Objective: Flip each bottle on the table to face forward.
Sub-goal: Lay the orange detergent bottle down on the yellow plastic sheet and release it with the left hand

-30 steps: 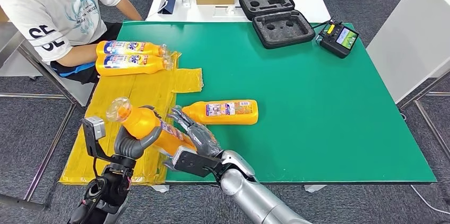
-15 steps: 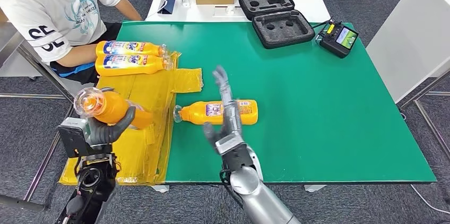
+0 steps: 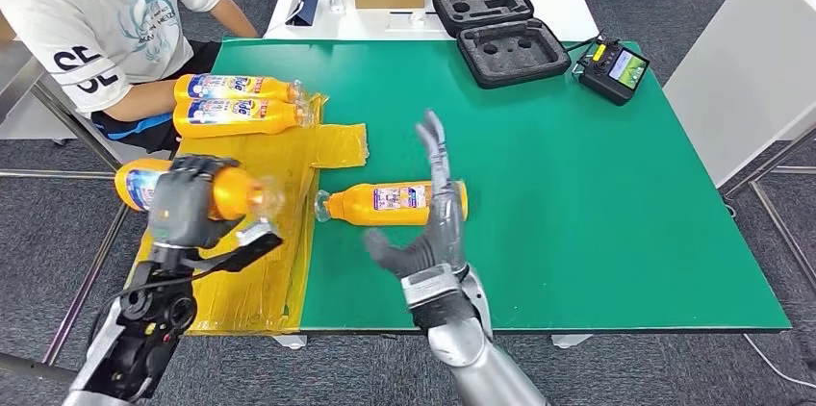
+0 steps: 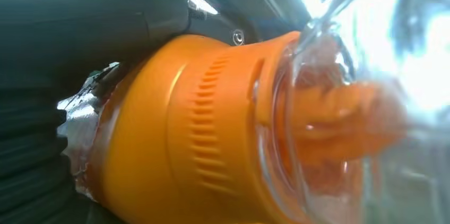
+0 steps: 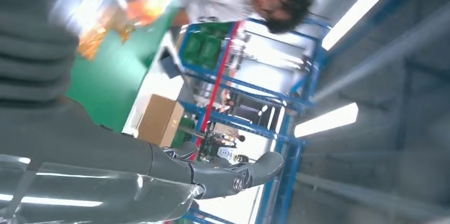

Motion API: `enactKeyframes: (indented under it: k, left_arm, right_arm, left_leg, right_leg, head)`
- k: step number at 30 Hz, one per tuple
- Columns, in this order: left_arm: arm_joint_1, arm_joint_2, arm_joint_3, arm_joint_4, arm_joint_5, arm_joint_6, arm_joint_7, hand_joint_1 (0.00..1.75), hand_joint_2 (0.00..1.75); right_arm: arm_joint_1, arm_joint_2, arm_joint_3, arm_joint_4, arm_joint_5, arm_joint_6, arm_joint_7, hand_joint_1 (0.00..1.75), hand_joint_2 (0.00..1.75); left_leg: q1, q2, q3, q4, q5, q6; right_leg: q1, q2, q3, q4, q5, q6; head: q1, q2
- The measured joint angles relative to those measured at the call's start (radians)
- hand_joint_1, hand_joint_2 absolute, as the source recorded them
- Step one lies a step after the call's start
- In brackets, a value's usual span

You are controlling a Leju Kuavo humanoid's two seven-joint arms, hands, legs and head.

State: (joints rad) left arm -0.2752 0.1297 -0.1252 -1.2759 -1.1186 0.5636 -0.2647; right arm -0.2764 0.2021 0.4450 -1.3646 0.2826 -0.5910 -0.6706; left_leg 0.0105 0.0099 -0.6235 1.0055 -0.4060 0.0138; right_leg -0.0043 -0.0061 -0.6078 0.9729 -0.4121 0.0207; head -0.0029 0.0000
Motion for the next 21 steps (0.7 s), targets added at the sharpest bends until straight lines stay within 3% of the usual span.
enactKeyframes:
  k: [3,9,21]
  left_arm:
    - [-0.034,0.011,-0.026,0.071,-0.118,-0.125,0.057,1.75,1.75]
    - [-0.112,0.03,-0.074,0.244,-0.161,-0.261,0.058,1.75,1.75]
    - [-0.218,0.045,-0.109,0.413,-0.117,-0.387,0.029,1.75,1.75]
  right_arm:
    - [-0.014,0.001,-0.003,0.048,0.098,0.053,0.044,0.0,1.75]
    - [-0.034,0.01,-0.012,0.119,0.166,0.12,0.078,0.0,1.75]
    - [-0.036,0.026,-0.028,0.172,0.177,0.142,0.069,0.0,1.75]
  left_leg:
    - [0.0,0.0,0.0,0.0,0.0,0.0]
    - [0.0,0.0,0.0,0.0,0.0,0.0]
    - [0.0,-0.001,-0.001,0.0,0.0,0.0]
  right_leg:
    - [0.0,0.0,0.0,0.0,0.0,0.0]
    - [0.0,0.0,0.0,0.0,0.0,0.0]
    - [0.0,0.0,0.0,0.0,0.0,0.0]
  head:
    - [0.0,0.0]
    - [0.0,0.0]
    - [0.0,0.0]
